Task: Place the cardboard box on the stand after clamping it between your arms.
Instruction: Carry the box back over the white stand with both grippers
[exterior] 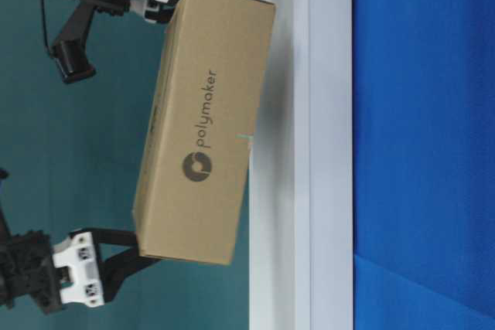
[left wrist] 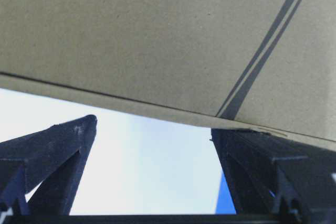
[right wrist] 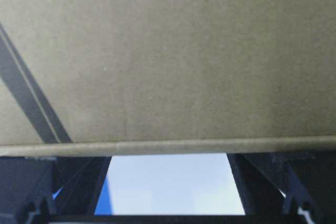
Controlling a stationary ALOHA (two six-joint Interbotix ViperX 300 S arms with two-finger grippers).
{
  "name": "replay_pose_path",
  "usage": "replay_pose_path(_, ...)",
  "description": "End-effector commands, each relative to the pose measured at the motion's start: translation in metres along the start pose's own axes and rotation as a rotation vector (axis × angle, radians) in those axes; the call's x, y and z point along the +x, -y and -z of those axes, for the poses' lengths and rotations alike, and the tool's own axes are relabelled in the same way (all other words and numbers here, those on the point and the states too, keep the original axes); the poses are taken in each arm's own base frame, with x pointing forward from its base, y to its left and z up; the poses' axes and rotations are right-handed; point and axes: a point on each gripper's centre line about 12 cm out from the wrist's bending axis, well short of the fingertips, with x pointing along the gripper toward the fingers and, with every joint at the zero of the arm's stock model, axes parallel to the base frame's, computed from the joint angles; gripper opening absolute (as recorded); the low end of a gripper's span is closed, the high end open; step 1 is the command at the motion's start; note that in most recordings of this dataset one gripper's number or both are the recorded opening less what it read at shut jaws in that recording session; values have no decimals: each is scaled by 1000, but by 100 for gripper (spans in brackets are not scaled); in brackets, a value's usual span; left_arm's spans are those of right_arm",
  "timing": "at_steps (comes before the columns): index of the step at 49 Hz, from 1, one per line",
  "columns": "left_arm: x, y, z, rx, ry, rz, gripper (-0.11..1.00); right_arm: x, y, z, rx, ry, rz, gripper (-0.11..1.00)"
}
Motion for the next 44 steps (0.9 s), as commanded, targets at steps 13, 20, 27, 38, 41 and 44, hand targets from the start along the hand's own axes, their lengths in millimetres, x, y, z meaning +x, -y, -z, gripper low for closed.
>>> replay_pose_path(13,-6,-22,-30,2,146,-64,86,-36,14,-64,-59,251,73,99)
replay_pose_path(20,-4,-34,-28,-6,155,-87,86,-32,24,-66,-51,246,80,99)
replay_pose_path(27,1,-39,-26,-9,148,-93,86,-30,32,-66,-60,242,82,99)
replay_pose_path(38,7,-45,-24,-18,150,-102,86,-24,45,-63,-64,235,65,99)
replay_pose_path(41,7,-47,-23,-20,150,-106,86,-21,47,-63,-60,233,55,99)
replay_pose_path(44,7,-50,-23,-17,151,-111,86,-19,49,-62,-61,230,52,99)
